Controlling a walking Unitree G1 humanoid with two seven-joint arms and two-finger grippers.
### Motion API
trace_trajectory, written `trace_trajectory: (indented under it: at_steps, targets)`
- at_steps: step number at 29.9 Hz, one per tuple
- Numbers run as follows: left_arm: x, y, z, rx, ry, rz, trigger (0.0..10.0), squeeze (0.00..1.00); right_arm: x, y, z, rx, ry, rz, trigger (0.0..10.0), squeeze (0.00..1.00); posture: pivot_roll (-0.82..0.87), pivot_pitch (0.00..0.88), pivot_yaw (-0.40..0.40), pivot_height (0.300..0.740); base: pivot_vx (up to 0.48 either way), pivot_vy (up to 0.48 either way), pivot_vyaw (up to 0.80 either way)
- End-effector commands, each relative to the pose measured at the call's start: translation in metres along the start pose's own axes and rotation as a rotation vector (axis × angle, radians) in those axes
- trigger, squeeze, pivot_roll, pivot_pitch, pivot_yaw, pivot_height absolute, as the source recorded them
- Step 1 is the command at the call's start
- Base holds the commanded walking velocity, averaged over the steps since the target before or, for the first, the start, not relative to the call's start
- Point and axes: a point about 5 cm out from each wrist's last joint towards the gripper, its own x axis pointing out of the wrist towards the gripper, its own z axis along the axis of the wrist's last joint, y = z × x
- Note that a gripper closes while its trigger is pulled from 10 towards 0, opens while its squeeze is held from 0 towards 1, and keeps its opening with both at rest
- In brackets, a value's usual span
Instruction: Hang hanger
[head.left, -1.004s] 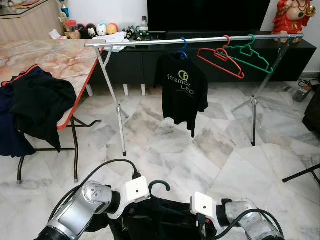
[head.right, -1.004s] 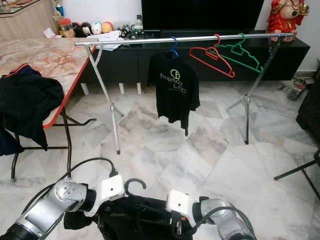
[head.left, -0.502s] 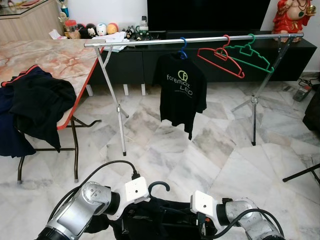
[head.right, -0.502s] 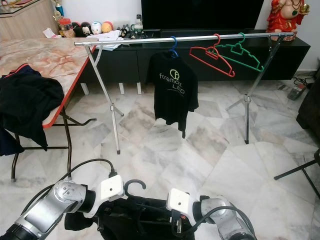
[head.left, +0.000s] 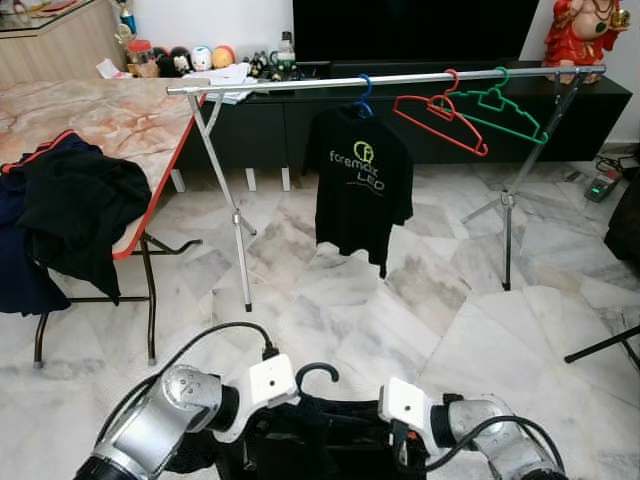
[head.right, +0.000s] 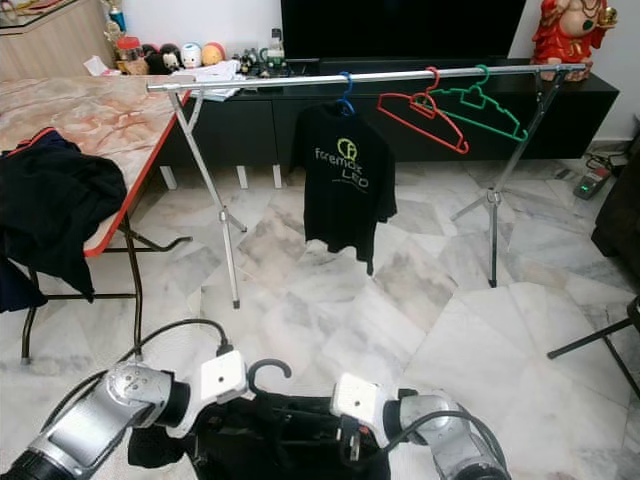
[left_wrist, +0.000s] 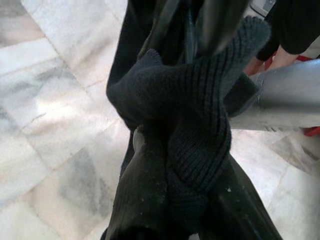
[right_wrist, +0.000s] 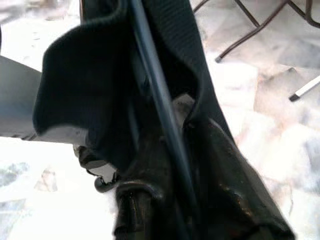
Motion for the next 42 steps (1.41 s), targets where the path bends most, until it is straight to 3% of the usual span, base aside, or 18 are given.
trace_trajectory:
  at_steps: [1,8,15,17,18,19,23,26,27,28,31,33,36,42]
  targets:
    - [-0.001,-0.003,0.004,0.016,-0.019,-0.022,0.0,0.00,-0.004,-0.003,0.003,-0.003,-0.011,0.009,10.0,1.00,-0.02,0.105,0.042,0.740,0.000,0.000,0.00]
    - [-0.001,-0.001,-0.002,0.025,0.025,0.005,0.0,0.00,-0.019,-0.010,0.004,-0.026,0.019,-0.012,10.0,1.00,-0.03,0.107,0.042,0.740,0.000,0.000,0.00]
    - [-0.002,0.001,-0.011,0.012,0.055,0.031,0.0,0.00,-0.043,-0.033,0.024,-0.019,-0.076,-0.210,10.0,1.00,-0.03,0.108,0.039,0.740,0.000,0.000,0.00]
    - [-0.003,0.003,-0.013,-0.002,0.052,0.059,0.0,0.00,-0.054,-0.041,0.022,-0.005,-0.073,-0.334,10.0,1.00,-0.03,0.108,0.036,0.740,0.000,0.000,0.00]
    - [-0.003,0.003,-0.013,-0.002,0.052,0.059,0.0,0.00,-0.054,-0.041,0.022,-0.005,-0.073,-0.334,10.0,1.00,-0.03,0.108,0.036,0.740,0.000,0.000,0.00]
    - [-0.004,0.005,-0.015,-0.015,0.049,0.080,0.0,0.00,-0.062,-0.048,0.016,0.028,-0.047,-0.452,10.0,0.00,-0.03,0.109,0.035,0.740,0.000,0.000,0.00]
    - [-0.003,0.007,-0.017,-0.044,0.024,0.110,0.0,0.00,-0.060,-0.051,0.003,0.184,-0.068,-0.689,10.0,0.00,-0.03,0.112,0.036,0.740,0.000,0.000,0.00]
    - [-0.002,0.008,-0.017,-0.058,0.010,0.123,0.0,0.00,-0.054,-0.049,-0.002,0.263,-0.082,-0.770,10.0,0.00,-0.03,0.114,0.037,0.740,0.000,0.000,0.00]
    - [-0.002,0.008,-0.017,-0.058,0.010,0.123,0.0,0.00,-0.054,-0.049,-0.002,0.263,-0.082,-0.770,10.0,0.00,-0.03,0.114,0.037,0.740,0.000,0.000,0.00]
    - [-0.003,0.009,-0.018,-0.067,0.009,0.139,0.0,0.00,-0.045,-0.040,-0.010,0.407,-0.127,-0.781,10.0,0.00,-0.03,0.113,0.027,0.740,0.000,0.000,0.00]
    - [-0.003,0.012,-0.018,-0.078,0.004,0.166,0.0,0.00,-0.034,-0.025,-0.020,0.523,-0.130,-0.712,10.0,0.00,-0.02,0.114,0.030,0.740,0.000,0.000,0.00]
    - [-0.003,0.014,-0.018,-0.084,0.001,0.187,0.0,0.00,-0.027,-0.013,-0.028,0.531,-0.083,-0.654,10.0,0.00,-0.03,0.112,0.032,0.740,0.000,0.000,0.00]
    - [-0.002,0.015,-0.017,-0.066,-0.001,0.183,0.0,0.00,-0.024,-0.004,-0.045,0.558,0.022,-0.692,10.0,0.00,-0.03,0.113,0.032,0.740,0.000,0.000,0.00]
    - [-0.001,0.016,-0.017,-0.063,-0.002,0.192,0.0,0.00,-0.026,-0.001,-0.050,0.640,0.018,-0.781,10.0,0.00,-0.03,0.105,0.034,0.740,0.000,0.000,0.00]
